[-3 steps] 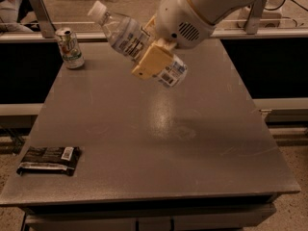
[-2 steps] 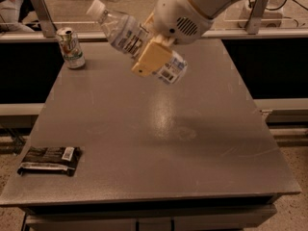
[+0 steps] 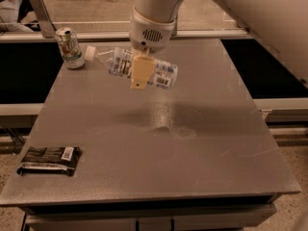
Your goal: Knock blue plastic bottle over
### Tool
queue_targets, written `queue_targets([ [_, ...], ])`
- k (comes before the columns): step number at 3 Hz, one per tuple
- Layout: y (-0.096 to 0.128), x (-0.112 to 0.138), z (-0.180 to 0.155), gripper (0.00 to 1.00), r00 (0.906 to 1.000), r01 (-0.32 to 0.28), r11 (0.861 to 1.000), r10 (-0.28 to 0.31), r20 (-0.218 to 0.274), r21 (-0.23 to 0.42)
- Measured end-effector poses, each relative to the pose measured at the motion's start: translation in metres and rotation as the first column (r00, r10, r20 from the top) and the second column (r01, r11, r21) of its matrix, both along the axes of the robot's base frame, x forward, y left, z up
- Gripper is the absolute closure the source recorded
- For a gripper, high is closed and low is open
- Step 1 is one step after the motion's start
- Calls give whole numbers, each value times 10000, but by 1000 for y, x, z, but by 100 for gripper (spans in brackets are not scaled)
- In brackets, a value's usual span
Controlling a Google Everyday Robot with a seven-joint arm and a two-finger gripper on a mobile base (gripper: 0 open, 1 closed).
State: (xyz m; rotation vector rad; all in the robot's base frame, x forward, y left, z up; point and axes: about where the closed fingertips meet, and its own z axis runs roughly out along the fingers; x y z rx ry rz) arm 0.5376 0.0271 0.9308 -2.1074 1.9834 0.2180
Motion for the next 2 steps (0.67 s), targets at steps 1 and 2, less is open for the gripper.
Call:
queue_targets([
  [1, -13, 5, -32, 82, 9989, 61, 9888, -128, -444, -1489],
  [2, -21, 5, -56, 58, 9988, 82, 9630, -212, -453, -2693],
])
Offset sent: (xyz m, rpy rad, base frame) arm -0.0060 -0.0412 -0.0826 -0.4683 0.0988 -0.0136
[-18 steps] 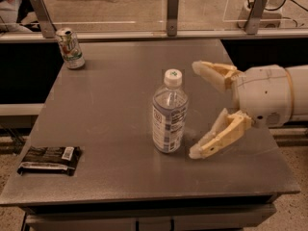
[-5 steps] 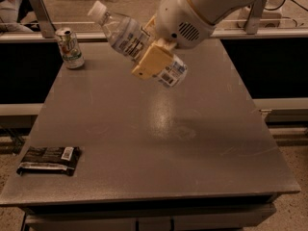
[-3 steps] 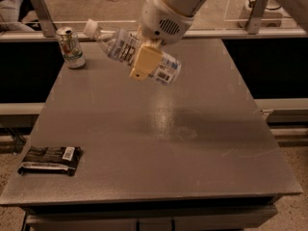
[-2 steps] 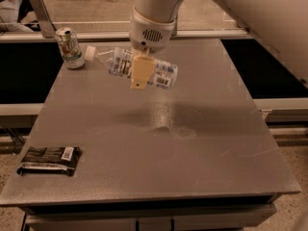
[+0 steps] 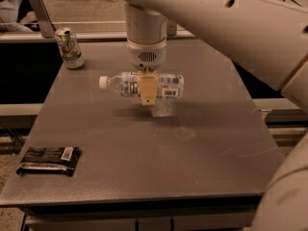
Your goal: Knock blue plastic bottle over
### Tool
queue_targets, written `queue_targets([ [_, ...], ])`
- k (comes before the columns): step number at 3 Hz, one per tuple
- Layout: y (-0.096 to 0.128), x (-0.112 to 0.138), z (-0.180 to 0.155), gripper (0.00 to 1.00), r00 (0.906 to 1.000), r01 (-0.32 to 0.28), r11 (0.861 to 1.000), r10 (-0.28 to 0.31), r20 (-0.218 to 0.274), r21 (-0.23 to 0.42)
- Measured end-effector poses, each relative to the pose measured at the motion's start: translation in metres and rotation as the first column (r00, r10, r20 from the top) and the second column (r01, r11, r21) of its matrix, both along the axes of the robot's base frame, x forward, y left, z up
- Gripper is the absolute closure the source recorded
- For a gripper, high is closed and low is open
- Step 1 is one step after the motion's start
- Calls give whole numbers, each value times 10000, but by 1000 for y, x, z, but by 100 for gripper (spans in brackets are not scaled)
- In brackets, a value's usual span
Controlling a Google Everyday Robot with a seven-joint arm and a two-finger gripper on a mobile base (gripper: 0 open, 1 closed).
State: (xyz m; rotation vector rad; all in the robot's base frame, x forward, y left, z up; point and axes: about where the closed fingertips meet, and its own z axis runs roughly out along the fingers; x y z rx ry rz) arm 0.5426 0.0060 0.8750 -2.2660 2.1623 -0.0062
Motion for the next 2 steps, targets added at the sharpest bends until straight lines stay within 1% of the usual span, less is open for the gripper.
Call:
queue_targets([
  [1, -11, -3, -13, 35, 9956, 130, 9966, -54, 938, -814],
  [2, -29, -1, -31, 12, 9872, 347, 9990, -299, 1564, -275],
])
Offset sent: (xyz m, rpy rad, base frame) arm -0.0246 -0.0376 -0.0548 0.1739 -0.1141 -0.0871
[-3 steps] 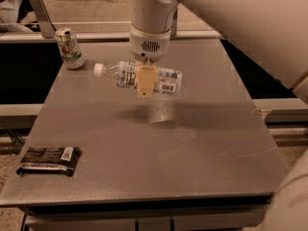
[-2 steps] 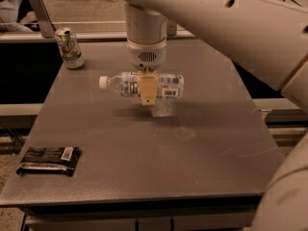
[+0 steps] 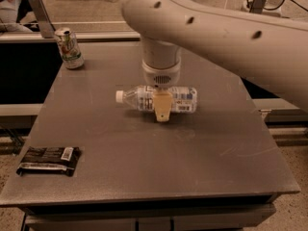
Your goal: Knock blue plastic bottle over
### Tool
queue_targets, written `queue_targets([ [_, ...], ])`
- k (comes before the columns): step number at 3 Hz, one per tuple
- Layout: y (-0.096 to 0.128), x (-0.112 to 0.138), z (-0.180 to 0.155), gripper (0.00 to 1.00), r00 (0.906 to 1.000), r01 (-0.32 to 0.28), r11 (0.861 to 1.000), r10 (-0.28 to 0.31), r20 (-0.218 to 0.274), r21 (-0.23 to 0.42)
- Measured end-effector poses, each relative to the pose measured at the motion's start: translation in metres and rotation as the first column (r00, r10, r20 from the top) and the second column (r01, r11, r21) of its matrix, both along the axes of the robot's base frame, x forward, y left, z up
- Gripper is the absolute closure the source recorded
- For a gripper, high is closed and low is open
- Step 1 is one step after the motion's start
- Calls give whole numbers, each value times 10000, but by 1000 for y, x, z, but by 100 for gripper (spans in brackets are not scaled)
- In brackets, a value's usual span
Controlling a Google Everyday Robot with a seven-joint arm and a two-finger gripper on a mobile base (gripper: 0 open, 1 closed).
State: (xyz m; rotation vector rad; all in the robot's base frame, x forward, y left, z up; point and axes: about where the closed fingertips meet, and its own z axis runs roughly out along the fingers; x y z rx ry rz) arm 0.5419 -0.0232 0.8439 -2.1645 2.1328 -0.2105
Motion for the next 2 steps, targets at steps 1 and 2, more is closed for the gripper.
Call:
queue_targets([
  [1, -24, -2, -25, 0, 9956, 309, 9896, -181, -918, 1402],
  [2, -14, -12, -30, 0, 9886, 245, 9766, 80, -1502, 2135],
])
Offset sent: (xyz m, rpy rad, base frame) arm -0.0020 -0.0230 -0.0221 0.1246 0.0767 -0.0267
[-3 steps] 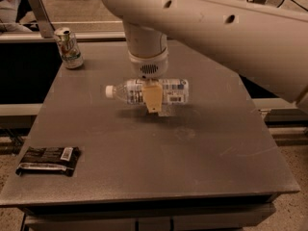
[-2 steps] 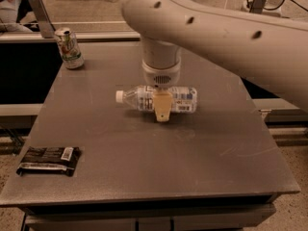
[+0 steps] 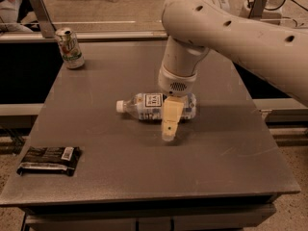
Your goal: Knock blue plastic bottle over
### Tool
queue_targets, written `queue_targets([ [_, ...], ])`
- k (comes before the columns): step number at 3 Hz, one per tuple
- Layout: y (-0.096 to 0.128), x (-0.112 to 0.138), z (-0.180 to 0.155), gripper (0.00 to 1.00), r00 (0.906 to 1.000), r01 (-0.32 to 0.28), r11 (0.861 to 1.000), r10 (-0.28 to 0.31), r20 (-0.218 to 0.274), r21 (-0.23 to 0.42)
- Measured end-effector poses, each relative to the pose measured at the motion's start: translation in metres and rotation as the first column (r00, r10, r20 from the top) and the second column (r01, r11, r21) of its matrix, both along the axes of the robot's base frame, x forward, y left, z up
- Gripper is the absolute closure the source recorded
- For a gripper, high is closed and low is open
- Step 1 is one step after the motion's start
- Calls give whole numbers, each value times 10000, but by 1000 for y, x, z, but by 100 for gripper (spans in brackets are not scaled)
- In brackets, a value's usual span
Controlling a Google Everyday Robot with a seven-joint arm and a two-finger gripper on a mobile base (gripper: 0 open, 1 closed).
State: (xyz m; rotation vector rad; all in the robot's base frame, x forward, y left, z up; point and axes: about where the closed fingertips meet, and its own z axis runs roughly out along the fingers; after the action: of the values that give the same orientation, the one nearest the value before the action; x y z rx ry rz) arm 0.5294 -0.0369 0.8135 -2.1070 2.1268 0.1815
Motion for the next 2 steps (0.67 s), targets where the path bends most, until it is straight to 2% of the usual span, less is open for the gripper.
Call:
queue_targets([
  [1, 1, 0, 1, 0, 10000, 13, 10000, -13, 9, -2],
  [2, -5, -4, 23, 0, 9978, -186, 9994, 166, 643, 296],
])
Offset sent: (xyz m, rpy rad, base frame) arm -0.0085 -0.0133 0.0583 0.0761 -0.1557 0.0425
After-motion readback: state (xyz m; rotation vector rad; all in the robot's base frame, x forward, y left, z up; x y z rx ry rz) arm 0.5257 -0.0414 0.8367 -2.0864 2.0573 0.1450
